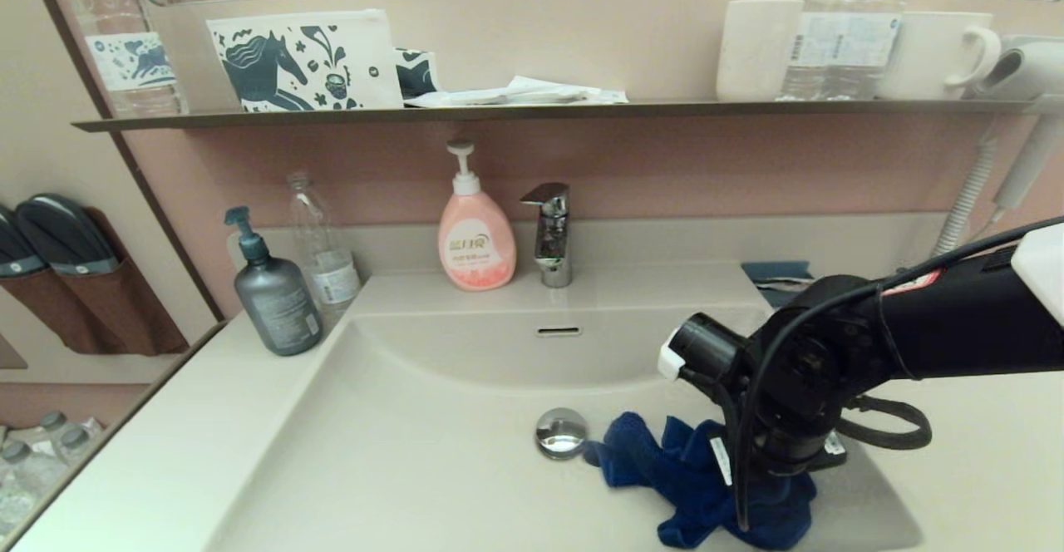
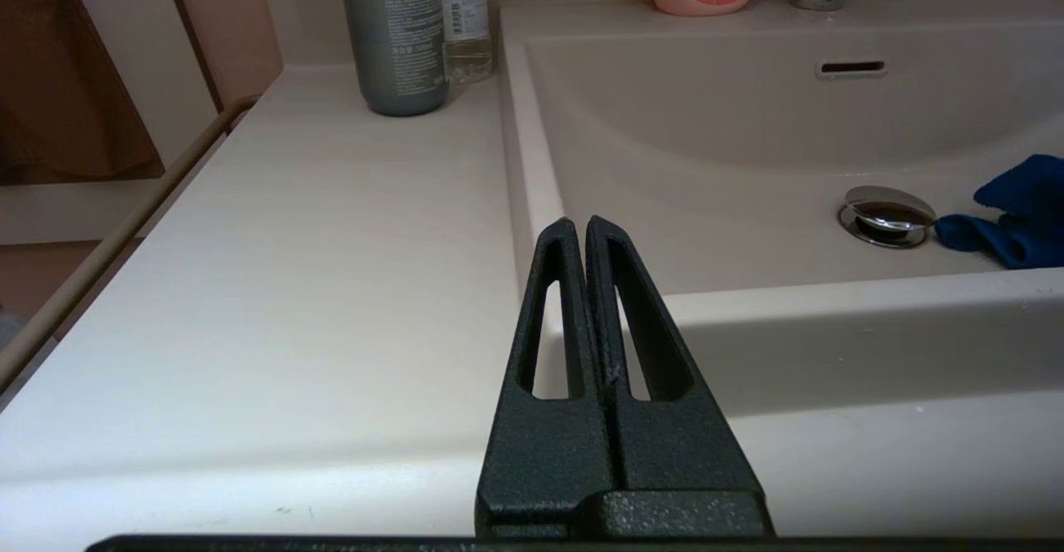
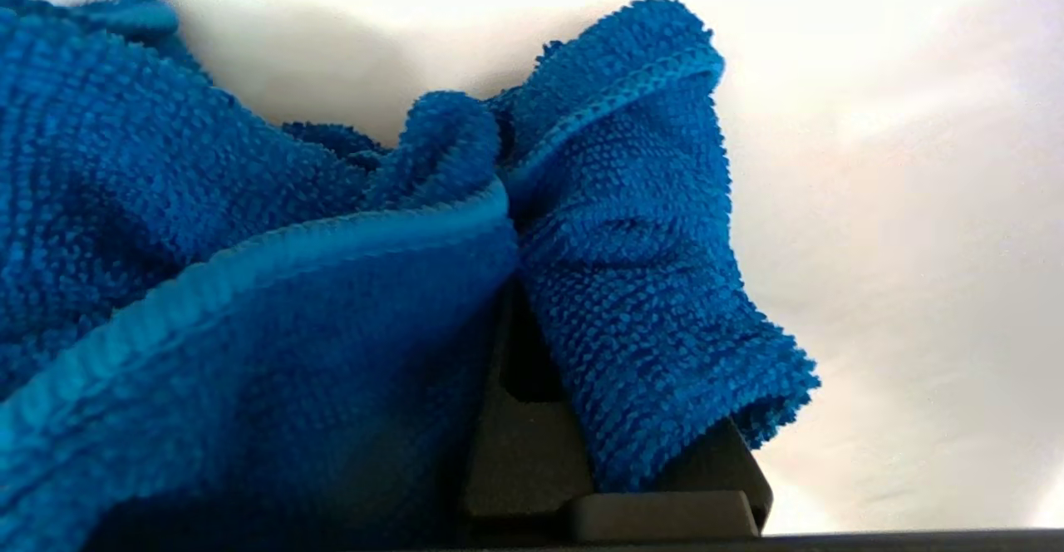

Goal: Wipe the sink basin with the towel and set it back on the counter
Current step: Wipe the sink

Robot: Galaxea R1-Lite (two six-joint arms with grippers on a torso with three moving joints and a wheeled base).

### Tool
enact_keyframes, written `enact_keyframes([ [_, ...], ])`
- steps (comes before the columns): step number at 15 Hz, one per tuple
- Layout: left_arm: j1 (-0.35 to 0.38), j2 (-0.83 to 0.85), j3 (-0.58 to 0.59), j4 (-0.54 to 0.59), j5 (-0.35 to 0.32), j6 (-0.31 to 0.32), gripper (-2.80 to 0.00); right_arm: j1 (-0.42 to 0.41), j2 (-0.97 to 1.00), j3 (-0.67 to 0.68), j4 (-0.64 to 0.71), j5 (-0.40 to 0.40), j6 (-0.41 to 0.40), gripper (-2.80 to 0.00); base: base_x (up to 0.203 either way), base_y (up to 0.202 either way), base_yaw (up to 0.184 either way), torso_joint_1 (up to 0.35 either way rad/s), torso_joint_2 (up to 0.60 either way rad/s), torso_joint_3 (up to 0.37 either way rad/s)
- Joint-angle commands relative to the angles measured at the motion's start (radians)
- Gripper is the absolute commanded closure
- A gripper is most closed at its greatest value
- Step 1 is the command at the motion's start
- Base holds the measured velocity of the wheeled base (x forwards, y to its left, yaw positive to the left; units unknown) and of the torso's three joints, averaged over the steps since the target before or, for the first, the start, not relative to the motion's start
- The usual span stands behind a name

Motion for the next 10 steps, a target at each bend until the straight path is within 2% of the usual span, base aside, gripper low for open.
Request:
enact_keyframes([
  [1, 0.000, 0.001, 0.000, -0.001, 0.000, 0.000, 0.00, 0.061, 0.074, -0.004, 0.004, 0.091, 0.023, 0.00, 0.000, 0.000, 0.000, 0.000, 0.00, 0.000],
  [3, 0.000, 0.001, 0.000, -0.001, 0.000, 0.000, 0.00, 0.109, 0.104, -0.055, 0.003, 0.192, 0.031, 0.00, 0.000, 0.000, 0.000, 0.000, 0.00, 0.000],
  [6, 0.000, 0.001, 0.000, -0.001, 0.000, 0.000, 0.00, 0.183, 0.157, -0.195, 0.007, 0.290, 0.073, 0.00, 0.000, 0.000, 0.000, 0.000, 0.00, 0.000],
  [10, 0.000, 0.000, 0.000, -0.001, 0.000, 0.000, 0.00, 0.282, 0.315, -0.465, 0.010, 0.319, 0.090, 0.00, 0.000, 0.000, 0.000, 0.000, 0.00, 0.000],
])
